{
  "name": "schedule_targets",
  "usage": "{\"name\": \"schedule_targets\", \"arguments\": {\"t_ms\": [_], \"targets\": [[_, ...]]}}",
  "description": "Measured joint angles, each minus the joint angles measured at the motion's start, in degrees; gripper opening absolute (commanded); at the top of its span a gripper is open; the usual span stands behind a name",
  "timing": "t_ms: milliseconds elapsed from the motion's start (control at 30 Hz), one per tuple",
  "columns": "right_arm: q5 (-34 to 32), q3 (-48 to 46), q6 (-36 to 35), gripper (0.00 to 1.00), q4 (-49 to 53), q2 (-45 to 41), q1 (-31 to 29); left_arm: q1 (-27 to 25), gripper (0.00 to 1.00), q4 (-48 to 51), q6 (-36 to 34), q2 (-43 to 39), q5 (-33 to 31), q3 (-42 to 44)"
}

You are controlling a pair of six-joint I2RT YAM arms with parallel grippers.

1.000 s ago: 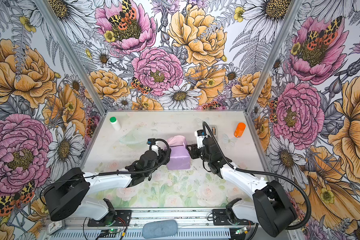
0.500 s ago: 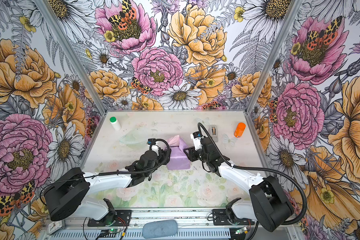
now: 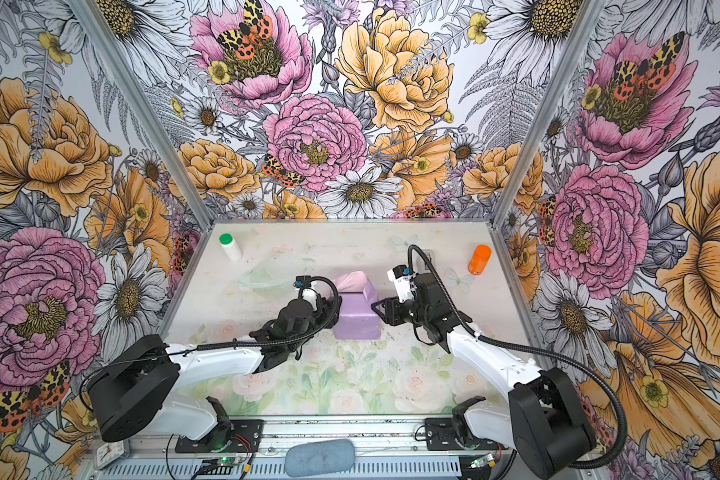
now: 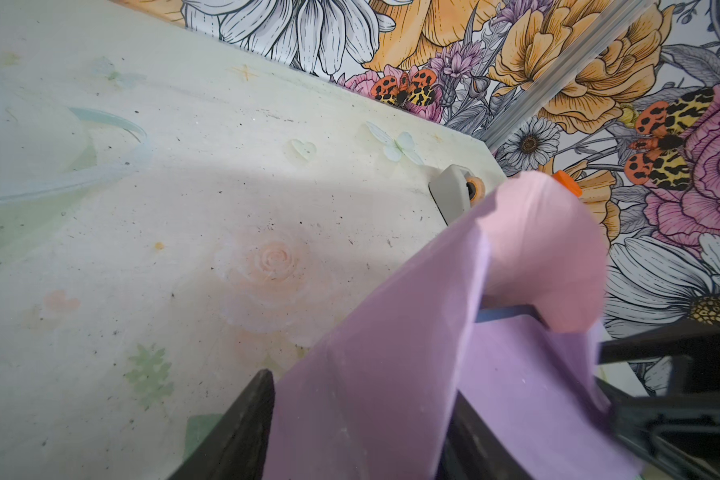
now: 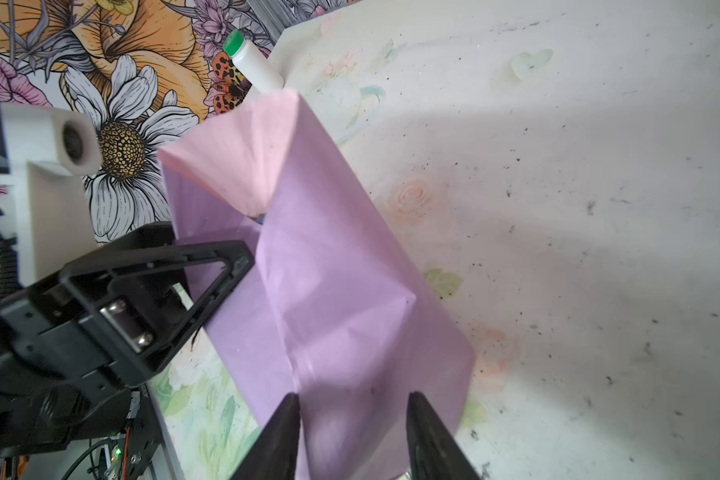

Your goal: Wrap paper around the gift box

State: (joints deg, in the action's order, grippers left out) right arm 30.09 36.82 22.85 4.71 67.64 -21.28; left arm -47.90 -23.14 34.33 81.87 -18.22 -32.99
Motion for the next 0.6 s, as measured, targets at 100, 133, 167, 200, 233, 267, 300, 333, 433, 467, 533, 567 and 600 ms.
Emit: {"name": "schedule_targets", "arguments": {"t_ms": [100, 133, 167, 200, 233, 267, 300, 333, 433, 467, 533, 567, 600], "targets": [[-1.3, 0.1, 0.2, 0.45, 0.4, -3.8, 2.1, 0.0, 0.59, 0.0, 0.0, 0.0, 0.0, 0.0], [-2.4, 0.2, 0.6, 0.44, 0.3, -4.3, 2.8, 0.0, 0.59, 0.0, 0.0, 0.0, 0.0, 0.0], [-3.7, 0.3, 1.0, 0.44, 0.0, -4.5, 3.2, 0.0, 0.59, 0.0, 0.0, 0.0, 0.0, 0.0], [-5.0, 0.3, 1.5, 0.44, -0.2, -4.4, 3.4, 0.0, 0.59, 0.0, 0.0, 0.0, 0.0, 0.0], [-6.7, 0.3, 2.2, 0.44, -0.6, -3.9, 3.7, 0.0, 0.59, 0.0, 0.0, 0.0, 0.0, 0.0], [-8.5, 0.4, 2.9, 0.43, -1.0, -3.1, 3.8, 0.0, 0.59, 0.0, 0.0, 0.0, 0.0, 0.0], [-9.9, 0.5, 3.4, 0.43, -1.4, -2.2, 3.8, 0.0, 0.59, 0.0, 0.0, 0.0, 0.0, 0.0], [-11.3, 0.5, 4.0, 0.43, -1.9, -0.9, 3.8, 0.0, 0.59, 0.0, 0.0, 0.0, 0.0, 0.0], [-13.4, 0.5, 5.2, 0.43, -4.1, 3.3, 3.8, 0.0, 0.59, 0.0, 0.0, 0.0, 0.0, 0.0], [-13.4, 0.6, 5.4, 0.43, -5.0, 4.6, 3.7, 0.0, 0.59, 0.0, 0.0, 0.0, 0.0, 0.0], [-13.3, 0.9, 5.7, 0.43, -6.4, 6.9, 3.3, 0.0, 0.59, 0.0, 0.0, 0.0, 0.0, 0.0], [-13.0, 1.2, 5.6, 0.43, -7.2, 7.9, 2.9, 0.0, 0.59, 0.0, 0.0, 0.0, 0.0, 0.0], [-12.9, 1.5, 5.6, 0.43, -7.5, 8.5, 2.4, 0.0, 0.59, 0.0, 0.0, 0.0, 0.0, 0.0]]}}
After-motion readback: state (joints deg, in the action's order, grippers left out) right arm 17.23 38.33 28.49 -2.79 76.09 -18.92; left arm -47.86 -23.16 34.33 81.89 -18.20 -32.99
